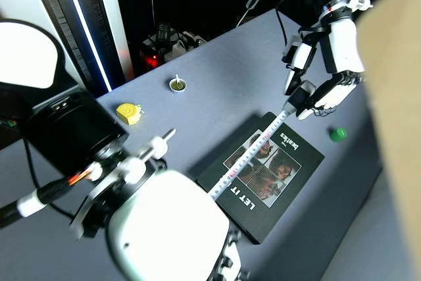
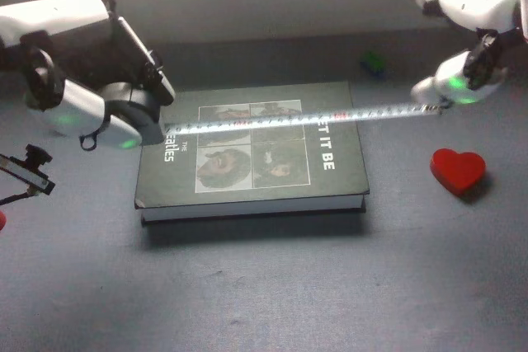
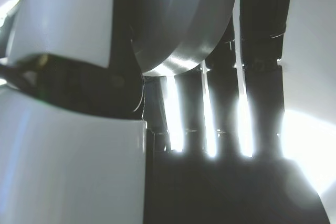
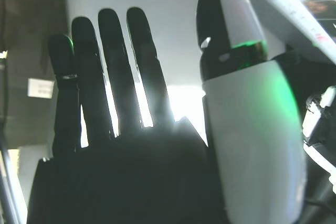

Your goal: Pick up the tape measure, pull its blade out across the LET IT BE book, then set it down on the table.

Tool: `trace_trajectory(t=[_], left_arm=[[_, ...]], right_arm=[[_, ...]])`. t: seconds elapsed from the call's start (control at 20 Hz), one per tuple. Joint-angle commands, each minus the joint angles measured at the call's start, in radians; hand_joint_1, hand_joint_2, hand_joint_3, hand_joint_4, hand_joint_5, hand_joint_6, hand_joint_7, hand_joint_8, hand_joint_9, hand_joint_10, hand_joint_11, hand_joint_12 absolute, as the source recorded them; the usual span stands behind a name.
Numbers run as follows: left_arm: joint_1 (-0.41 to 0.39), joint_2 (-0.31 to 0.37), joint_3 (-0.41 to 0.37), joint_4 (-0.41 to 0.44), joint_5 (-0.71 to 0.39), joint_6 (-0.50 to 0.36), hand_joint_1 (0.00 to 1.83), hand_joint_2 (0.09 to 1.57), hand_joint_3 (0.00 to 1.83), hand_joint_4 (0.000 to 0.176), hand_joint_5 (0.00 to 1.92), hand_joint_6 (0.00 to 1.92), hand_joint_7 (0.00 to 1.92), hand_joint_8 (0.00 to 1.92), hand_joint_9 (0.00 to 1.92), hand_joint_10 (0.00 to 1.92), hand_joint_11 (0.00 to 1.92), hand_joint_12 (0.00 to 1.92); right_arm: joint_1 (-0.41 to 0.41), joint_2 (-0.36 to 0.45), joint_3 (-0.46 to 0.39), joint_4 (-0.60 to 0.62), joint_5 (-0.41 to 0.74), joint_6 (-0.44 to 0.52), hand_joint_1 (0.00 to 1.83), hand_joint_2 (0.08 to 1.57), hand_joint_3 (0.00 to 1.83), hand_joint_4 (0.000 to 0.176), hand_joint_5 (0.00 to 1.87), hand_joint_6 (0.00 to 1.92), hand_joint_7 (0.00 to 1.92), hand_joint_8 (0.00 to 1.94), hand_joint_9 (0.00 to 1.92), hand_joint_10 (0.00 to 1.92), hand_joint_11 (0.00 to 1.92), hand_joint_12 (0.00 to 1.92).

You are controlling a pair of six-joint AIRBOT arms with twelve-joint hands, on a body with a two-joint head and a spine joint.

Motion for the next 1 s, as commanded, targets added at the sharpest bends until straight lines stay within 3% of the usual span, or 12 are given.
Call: trace_trajectory(t=[0.0, 0.1, 0.25, 0.35, 0.5, 0.65, 0.8, 0.9, 0.95], left_arm=[[-0.002, 0.001, 0.013, -0.005, -0.119, -0.015, 1.4, 1.05, 0.0, 0.0, 1.34, 0.02, 1.07, 0.86, 1.04, 1.15, 1.18, 0.87], [0.019, -0.001, 0.034, -0.005, -0.12, -0.038, 1.4, 1.05, 0.0, 0.0, 1.33, 0.02, 1.07, 0.84, 1.06, 1.13, 1.2, 0.88], [0.044, -0.011, 0.077, -0.005, -0.121, -0.054, 1.4, 1.05, 0.0, 0.0, 1.33, 0.01, 1.07, 0.85, 1.07, 1.11, 1.19, 0.87], [0.066, -0.025, 0.114, 0.02, -0.13, -0.11, 1.4, 1.05, 0.0, 0.0, 1.33, 0.01, 1.05, 0.87, 1.06, 1.13, 1.18, 0.86], [0.103, -0.049, 0.161, 0.085, -0.166, -0.196, 1.4, 1.05, 0.0, 0.0, 1.32, 0.01, 1.05, 0.87, 1.07, 1.1, 1.19, 0.86], [0.13, -0.077, 0.218, 0.248, -0.2, -0.375, 1.4, 1.05, 0.0, 0.0, 1.32, 0.01, 1.06, 0.87, 1.06, 1.12, 1.18, 0.86], [0.167, -0.09, 0.239, 0.287, -0.243, -0.433, 1.4, 1.05, 0.0, 0.0, 1.32, 0.02, 1.04, 0.89, 1.07, 1.11, 1.18, 0.86], [0.179, -0.098, 0.251, 0.379, -0.266, -0.525, 1.39, 1.05, 0.0, 0.0, 1.34, 0.02, 1.02, 0.92, 1.06, 1.13, 1.18, 0.85], [0.179, -0.1, 0.251, 0.387, -0.272, -0.531, 1.39, 1.05, 0.0, 0.0, 1.34, 0.02, 1.02, 0.92, 1.06, 1.13, 1.18, 0.86]], right_arm=[[0.005, 0.006, -0.005, -0.073, -0.017, -0.006, 0.13, 0.96, 0.0, 0.0, 0.01, 0.0, 0.01, 0.0, 0.01, 0.0, 0.0, 0.19], [0.006, 0.006, -0.019, -0.073, -0.017, -0.006, 0.0, 0.94, 0.0, 0.0, 0.0, 0.0, 0.0, 0.0, 0.0, 0.0, 0.0, 0.08], [0.012, 0.019, -0.075, -0.073, -0.016, -0.01, 0.0, 0.92, 0.0, 0.0, 0.0, 0.0, 0.0, 0.0, 0.0, 0.0, 0.0, 0.01], [0.023, 0.028, -0.125, -0.073, -0.023, -0.011, 0.0, 0.92, 0.0, 0.0, 0.0, 0.0, 0.0, 0.0, 0.0, 0.0, 0.01, 0.0], [0.025, 0.03, -0.171, -0.099, -0.05, 0.03, 0.0, 0.92, 0.0, 0.0, 0.0, 0.0, 0.0, 0.0, 0.0, 0.0, 0.01, 0.01], [0.02, 0.035, -0.201, -0.144, -0.057, 0.069, 0.0, 0.93, 0.0, 0.0, 0.0, 0.0, 0.0, 0.0, 0.0, 0.0, 0.01, 0.01], [0.013, 0.038, -0.207, -0.149, -0.051, 0.078, 0.0, 0.93, 0.0, 0.0, 0.0, 0.0, 0.0, 0.0, 0.0, 0.0, 0.0, 0.0], [0.001, 0.037, -0.207, -0.159, -0.05, 0.078, 0.0, 0.93, 0.0, 0.0, 0.0, 0.0, 0.0, 0.0, 0.0, 0.0, 0.0, 0.0], [-0.002, 0.037, -0.207, -0.159, -0.048, 0.078, 0.0, 0.93, 0.0, 0.0, 0.0, 0.0, 0.0, 0.0, 0.0, 0.0, 0.0, 0.0]])
